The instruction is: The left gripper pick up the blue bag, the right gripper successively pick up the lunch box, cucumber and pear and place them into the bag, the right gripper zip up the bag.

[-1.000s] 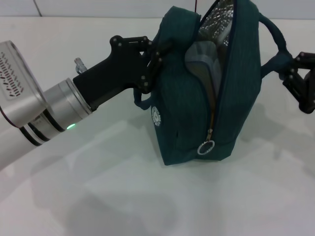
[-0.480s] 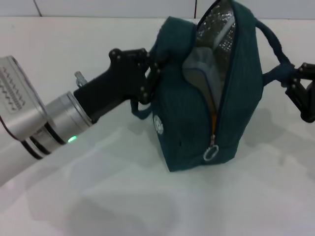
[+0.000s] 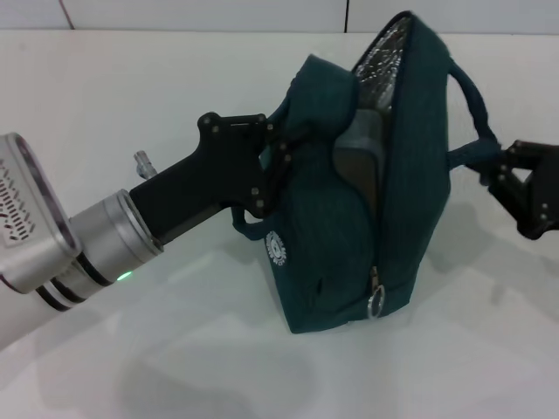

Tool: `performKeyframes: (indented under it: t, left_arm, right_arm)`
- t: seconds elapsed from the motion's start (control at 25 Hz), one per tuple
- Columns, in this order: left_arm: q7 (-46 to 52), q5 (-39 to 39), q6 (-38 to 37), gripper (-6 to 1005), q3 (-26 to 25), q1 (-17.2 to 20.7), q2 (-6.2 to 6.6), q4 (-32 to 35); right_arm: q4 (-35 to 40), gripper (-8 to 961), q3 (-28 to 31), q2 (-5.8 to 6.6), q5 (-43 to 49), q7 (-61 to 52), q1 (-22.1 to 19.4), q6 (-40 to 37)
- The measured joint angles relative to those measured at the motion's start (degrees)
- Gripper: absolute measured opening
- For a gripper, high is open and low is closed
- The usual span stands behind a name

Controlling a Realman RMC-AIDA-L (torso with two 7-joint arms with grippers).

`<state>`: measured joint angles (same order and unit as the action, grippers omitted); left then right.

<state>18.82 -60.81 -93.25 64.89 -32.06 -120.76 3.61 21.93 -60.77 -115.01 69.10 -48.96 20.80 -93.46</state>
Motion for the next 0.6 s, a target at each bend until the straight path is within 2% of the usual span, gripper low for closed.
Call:
performKeyframes:
  t: [0.36, 0.6]
  left_arm:
    - [-0.06, 0.36, 1.94, 54, -0.20, -0.02, 0.00, -0.06]
    - [-0.06, 0.36, 2.21, 246, 0.08, -0.30, 0.00, -0.12]
  right_arm:
    - [-0.43, 143, -0.77, -0.29, 0.10, 1.36, 0.06, -0.55]
    - [-0.89, 190, -0.52, -0.28, -0.07, 3.29, -0.54, -2.97]
